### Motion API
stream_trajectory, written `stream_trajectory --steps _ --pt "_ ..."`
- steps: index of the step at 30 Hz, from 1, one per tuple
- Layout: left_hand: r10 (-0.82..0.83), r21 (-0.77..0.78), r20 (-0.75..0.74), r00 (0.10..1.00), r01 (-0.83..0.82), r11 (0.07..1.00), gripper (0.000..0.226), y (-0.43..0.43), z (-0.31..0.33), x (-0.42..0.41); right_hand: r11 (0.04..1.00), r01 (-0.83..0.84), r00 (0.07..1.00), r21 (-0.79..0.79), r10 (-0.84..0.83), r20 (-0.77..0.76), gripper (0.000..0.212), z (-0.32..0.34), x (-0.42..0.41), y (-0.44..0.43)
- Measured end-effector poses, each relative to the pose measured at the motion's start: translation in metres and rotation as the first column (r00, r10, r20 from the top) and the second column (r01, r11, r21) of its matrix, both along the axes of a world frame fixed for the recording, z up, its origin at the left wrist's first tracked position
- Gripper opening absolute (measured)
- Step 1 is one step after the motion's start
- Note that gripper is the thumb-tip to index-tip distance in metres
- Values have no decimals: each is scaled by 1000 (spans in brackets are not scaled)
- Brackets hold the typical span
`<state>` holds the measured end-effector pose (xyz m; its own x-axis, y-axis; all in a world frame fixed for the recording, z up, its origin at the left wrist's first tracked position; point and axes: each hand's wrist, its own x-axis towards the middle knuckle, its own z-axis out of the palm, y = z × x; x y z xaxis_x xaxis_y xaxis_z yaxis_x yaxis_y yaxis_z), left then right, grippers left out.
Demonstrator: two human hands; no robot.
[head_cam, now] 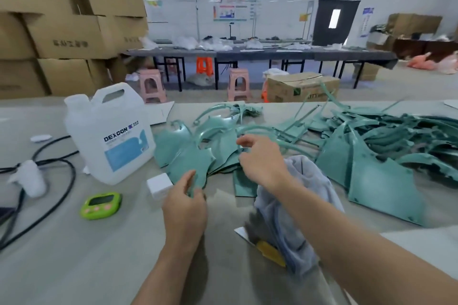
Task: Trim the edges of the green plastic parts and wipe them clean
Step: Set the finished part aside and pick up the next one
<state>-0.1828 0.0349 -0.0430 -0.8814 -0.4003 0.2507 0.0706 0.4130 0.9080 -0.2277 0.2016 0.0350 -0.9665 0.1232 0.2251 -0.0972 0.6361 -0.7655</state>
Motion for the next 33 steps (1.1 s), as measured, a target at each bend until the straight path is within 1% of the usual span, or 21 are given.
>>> stream_trajectory --steps 1,3,5,7,10,12,13,15,17,18,20,21,22,23,24,25,26,28,30,31,33 --pt "25 -43 20 999 -24 999 48 -1 -1 -1 988 -48 999 147 44 27 48 0 -8 -6" --pt "18 -93 41 999 -15 996 58 -1 -4 -4 911 -139 990 388 122 67 54 -4 -24 -22" --pt "-31 -77 67 997 36 996 62 -1 -7 -9 872 -177 984 456 150 97 54 -12 -38 -43" --pt "-53 -19 116 992 56 998 66 -4 -8 -14 894 -147 988 423 116 100 55 -22 -49 -64" --pt "-103 41 158 982 97 994 75 -9 -8 -17 927 -34 998 373 9 69 52 -31 -63 -86" --pt "-132 66 159 978 123 990 84 -11 -7 -16 950 -16 992 311 -24 124 51 -28 -68 -91" --pt "-135 96 154 979 121 988 89 -11 -6 -14 968 -28 986 249 -15 167 49 -24 -70 -92" --pt "-116 176 129 985 93 980 94 -11 -2 -11 998 -46 972 35 36 231 41 -11 -72 -89" --pt "-78 248 100 992 51 967 92 -10 4 -10 982 -54 970 -180 94 226 37 6 -64 -80" --pt "-62 300 88 994 33 953 89 -10 7 -10 969 -63 975 -238 111 195 37 13 -57 -73" --pt "-88 471 89 992 36 881 79 -10 14 -6 944 -110 981 -312 154 119 38 25 -35 -59" --pt "-140 591 84 987 64 804 68 -11 17 -5 913 -153 976 -378 200 88 39 27 -21 -52" --pt "-209 721 62 976 101 686 55 -12 19 -4 859 -197 965 -473 255 62 39 26 -8 -46" --pt "-283 834 9 959 149 531 45 -11 21 -3 813 -226 955 -537 294 44 39 22 5 -39" --pt "-342 907 -67 937 200 371 42 -11 23 0 796 -228 953 -561 302 40 38 18 16 -35" --pt "-381 940 -131 915 238 246 44 -12 24 3 809 -212 956 -549 287 54 36 11 27 -32" --pt "-406 949 -173 897 263 176 46 -14 25 7 820 -188 962 -540 265 67 33 3 38 -29" --pt "-410 943 -197 890 287 171 44 -17 28 13 850 -98 987 -517 150 60 25 -15 61 -19" --pt "-331 927 -218 918 301 224 37 -22 28 15 911 -13 1000 -413 18 9 9 -33 86 -4" --pt "-276 921 -234 932 304 246 33 -24 27 15 946 -6 1000 -323 11 13 21 -42 97 4" --pt "-202 904 -250 947 303 303 29 -28 28 15 998 -56 990 -42 61 125 37 -50 113 16"
